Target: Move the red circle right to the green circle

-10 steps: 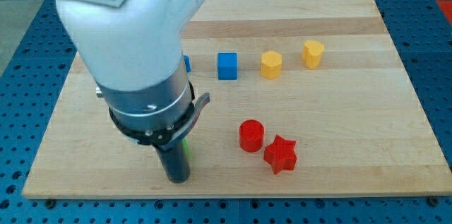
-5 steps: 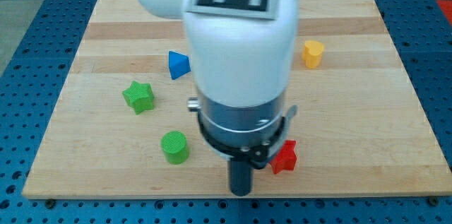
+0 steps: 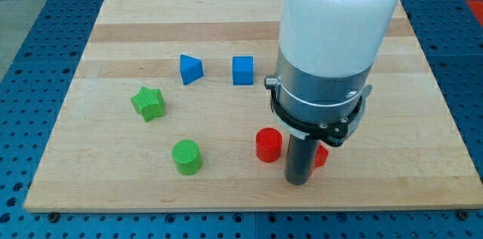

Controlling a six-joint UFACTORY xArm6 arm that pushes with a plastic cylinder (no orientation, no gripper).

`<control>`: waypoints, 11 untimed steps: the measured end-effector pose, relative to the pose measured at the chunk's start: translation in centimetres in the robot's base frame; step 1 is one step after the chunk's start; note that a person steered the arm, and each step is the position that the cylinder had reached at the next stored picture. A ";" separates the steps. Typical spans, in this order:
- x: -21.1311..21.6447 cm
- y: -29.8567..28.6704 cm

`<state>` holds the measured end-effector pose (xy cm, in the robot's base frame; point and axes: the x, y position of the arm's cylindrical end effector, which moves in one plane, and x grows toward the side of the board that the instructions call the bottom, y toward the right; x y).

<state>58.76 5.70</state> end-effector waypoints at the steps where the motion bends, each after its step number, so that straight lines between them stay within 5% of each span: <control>1: -0.2 0.0; 9: -3.5 -3.5; 11: -6.3 -0.1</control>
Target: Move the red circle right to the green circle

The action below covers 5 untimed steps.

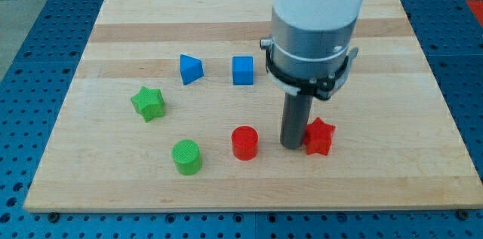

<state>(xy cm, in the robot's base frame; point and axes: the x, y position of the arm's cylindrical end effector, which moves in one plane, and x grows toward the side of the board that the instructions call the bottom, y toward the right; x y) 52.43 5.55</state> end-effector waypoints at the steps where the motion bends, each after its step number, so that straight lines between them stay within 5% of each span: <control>1: -1.5 -3.5; 5: -0.6 -5.9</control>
